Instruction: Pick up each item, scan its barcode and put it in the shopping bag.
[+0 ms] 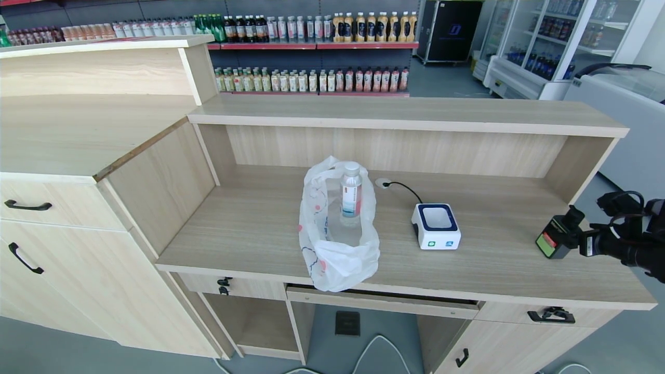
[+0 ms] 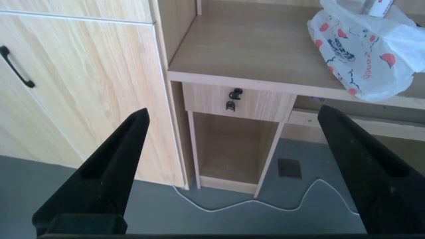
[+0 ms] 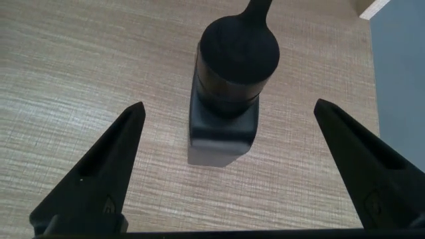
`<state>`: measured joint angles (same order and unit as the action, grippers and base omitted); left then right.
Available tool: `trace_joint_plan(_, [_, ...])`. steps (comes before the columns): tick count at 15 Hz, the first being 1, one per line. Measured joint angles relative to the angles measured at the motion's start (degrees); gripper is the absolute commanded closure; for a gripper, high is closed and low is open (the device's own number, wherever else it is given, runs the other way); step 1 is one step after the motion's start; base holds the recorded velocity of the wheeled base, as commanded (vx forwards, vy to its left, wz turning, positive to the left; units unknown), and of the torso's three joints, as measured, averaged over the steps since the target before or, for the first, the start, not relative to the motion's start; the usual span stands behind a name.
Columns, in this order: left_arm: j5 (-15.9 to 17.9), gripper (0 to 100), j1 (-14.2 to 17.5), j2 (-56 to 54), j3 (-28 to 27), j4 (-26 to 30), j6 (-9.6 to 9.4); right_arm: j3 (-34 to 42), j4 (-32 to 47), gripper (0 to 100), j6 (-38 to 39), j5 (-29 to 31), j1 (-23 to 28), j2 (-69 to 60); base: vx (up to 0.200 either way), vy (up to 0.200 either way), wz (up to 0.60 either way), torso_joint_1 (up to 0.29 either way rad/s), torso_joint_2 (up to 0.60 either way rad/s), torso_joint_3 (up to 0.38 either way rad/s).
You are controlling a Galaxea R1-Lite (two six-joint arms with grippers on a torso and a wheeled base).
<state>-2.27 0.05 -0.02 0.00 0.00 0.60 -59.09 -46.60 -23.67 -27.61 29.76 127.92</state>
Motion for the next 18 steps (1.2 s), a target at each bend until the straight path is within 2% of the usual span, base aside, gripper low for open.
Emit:
trace_joint_plan(15, [0.0,0,0.0,0.0,0.0,0.0,0.0,-2.8,-3.6,0,2.0,0.0,-3.7,5.2,0.0,0.0,0.0,0.0,0.0,0.0])
trace_joint_plan(16, [0.0,0,0.0,0.0,0.0,0.0,0.0,-2.9,-3.6,100,2.0,0.0,-3.9,5.4,0.0,0.0,0.0,0.0,0.0,0.0])
trace_joint_plan(18, [0.0,0,0.0,0.0,0.0,0.0,0.0,-3.0,-3.7,100,2.0,0.1,-4.1,5.6,0.0,0.0,0.0,0.0,0.0,0.0])
